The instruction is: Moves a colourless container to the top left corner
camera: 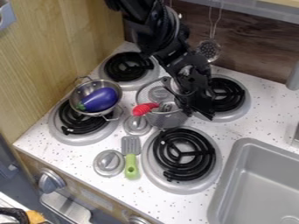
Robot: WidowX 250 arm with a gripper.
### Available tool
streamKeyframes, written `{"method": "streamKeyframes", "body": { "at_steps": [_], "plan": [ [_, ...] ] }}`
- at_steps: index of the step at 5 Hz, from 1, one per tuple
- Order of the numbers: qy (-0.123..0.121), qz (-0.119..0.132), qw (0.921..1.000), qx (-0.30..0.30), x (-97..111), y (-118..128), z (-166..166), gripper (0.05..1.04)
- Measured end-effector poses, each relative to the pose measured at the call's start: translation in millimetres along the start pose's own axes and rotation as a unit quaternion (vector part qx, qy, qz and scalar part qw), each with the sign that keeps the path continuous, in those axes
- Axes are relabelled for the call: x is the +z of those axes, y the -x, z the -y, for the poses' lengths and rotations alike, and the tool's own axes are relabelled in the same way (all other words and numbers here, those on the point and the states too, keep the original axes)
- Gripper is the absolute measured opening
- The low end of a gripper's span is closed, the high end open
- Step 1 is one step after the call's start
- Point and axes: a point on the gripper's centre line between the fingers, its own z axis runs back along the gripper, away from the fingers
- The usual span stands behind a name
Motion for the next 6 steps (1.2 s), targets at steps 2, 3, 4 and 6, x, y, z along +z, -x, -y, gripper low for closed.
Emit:
{"method": "streamKeyframes", "body": {
  "at_steps": [2,3,4,6],
  "plan": [
    [-0.006,0.016,0.9981,-0.06,7.9,-17.0,-2.5,0.083],
    [-0.025,0.011,0.997,-0.072,8.3,-19.1,-24.8,0.083],
    [-0.042,0.014,0.9954,-0.085,14.8,-26.9,-37.6,0.083],
    [-0.062,0.033,0.99,-0.123,18.9,-43.2,-75.4,0.083]
  ]
}}
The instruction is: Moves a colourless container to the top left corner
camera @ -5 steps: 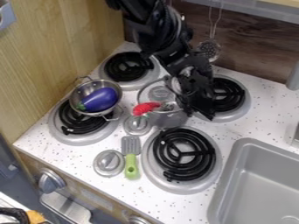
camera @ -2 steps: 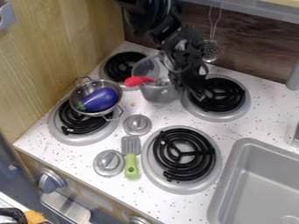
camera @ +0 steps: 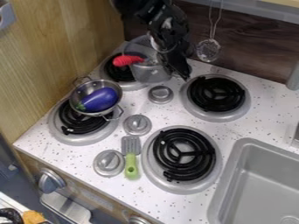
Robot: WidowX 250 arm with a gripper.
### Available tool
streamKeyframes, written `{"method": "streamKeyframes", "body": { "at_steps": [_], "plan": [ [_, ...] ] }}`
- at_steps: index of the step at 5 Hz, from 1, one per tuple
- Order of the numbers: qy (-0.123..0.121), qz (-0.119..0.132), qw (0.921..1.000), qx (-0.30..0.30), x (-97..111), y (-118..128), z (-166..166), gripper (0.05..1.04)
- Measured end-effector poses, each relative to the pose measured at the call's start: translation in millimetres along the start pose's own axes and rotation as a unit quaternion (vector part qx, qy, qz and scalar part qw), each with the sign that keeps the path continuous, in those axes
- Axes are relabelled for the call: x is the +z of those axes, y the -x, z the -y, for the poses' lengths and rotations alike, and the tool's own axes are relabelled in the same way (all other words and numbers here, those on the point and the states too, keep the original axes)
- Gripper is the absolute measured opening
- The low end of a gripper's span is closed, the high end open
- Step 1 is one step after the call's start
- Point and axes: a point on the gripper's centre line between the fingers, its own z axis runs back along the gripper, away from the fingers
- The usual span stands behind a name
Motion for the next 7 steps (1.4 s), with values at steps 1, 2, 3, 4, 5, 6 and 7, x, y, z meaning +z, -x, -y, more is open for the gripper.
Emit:
{"method": "streamKeyframes", "body": {
  "at_steps": [1,2,3,4,5,6,7],
  "plan": [
    [0.007,-0.008,0.9996,-0.025,-12.9,13.2,-9.6,0.083],
    [0.012,-0.001,0.9995,-0.03,-23.3,24.6,-30.7,0.083],
    [0.016,0.001,0.9991,-0.04,-34.6,31.2,-36.9,0.083],
    [0.004,0.003,0.9993,-0.038,-39.5,41.3,-53.0,0.083],
    [-0.001,0.008,0.9992,-0.039,-46.5,49.4,-58.0,0.083],
    [-0.006,-0.002,0.9993,-0.036,-46.2,55.8,-63.5,0.117],
    [-0.008,-0.007,0.9993,-0.036,-46.0,58.5,-65.7,0.279]
  ]
}}
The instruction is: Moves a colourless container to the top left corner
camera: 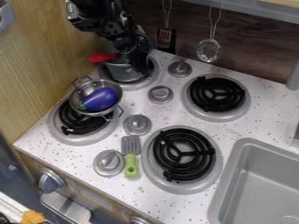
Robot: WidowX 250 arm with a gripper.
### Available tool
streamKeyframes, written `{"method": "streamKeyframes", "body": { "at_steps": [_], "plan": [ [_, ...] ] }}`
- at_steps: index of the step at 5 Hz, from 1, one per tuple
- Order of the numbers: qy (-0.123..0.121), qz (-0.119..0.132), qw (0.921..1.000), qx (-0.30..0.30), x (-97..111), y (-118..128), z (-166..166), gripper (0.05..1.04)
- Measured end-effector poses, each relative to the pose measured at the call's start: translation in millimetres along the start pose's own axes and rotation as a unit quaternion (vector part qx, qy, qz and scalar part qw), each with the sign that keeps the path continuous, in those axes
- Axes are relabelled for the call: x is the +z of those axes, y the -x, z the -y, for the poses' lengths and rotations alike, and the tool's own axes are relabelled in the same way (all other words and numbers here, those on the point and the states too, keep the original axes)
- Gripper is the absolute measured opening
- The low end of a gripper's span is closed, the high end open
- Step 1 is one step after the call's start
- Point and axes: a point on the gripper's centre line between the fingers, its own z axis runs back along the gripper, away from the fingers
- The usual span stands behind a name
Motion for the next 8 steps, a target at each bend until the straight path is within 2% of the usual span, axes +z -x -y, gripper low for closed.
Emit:
{"method": "streamKeyframes", "body": {
  "at_steps": [1,2,3,5,6,7,8],
  "plan": [
    [0.004,-0.005,1.0,-0.003,0.9,-1.2,-1.2,0.564],
    [-0.003,-0.017,0.9999,0.003,1.3,0.6,-2.0,0.835],
    [-0.022,-0.019,0.9996,-0.004,17.1,-12.9,-7.7,1.002],
    [-0.04,-0.064,0.9969,0.025,48.9,-28.2,0.0,1.0],
    [-0.014,-0.108,0.9908,0.081,63.6,-22.8,18.2,1.0],
    [-0.004,-0.115,0.9836,0.139,82.3,-17.2,46.3,1.0],
    [-0.007,-0.13,0.9705,0.203,94.8,-11.8,71.3,1.0]
  ]
}}
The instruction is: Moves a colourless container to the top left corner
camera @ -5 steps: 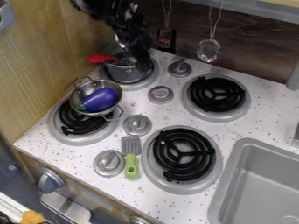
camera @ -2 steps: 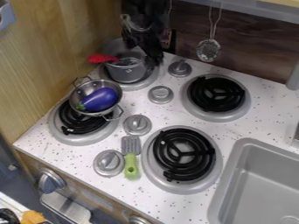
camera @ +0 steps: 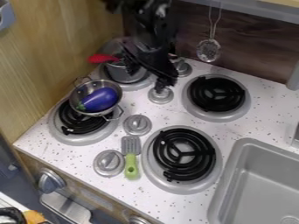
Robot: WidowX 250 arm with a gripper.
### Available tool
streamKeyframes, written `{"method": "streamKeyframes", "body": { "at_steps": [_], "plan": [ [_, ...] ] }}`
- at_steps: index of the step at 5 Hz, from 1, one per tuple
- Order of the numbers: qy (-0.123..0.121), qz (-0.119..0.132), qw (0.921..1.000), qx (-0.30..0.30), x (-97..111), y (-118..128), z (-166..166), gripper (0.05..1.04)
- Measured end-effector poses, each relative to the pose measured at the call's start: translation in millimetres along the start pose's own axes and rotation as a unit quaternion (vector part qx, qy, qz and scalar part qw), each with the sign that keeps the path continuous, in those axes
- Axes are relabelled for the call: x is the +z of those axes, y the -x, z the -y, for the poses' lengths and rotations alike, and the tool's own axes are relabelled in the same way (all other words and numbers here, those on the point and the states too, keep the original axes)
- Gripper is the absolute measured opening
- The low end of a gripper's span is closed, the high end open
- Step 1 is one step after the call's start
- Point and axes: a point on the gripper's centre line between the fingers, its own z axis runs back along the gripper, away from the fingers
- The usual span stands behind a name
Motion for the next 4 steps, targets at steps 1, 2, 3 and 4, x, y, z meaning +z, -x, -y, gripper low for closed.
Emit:
{"method": "streamKeyframes", "body": {
  "at_steps": [1,2,3,4],
  "plan": [
    [-0.008,0.001,0.9993,0.038,12.7,7.3,4.4,1.0],
    [-0.007,-0.006,0.998,0.063,13.5,20.0,3.0,1.0],
    [-0.018,-0.014,0.9936,0.11,26.4,34.7,-12.1,1.0],
    [0.001,-0.034,0.9926,0.116,19.6,51.7,-27.7,0.999]
  ]
}}
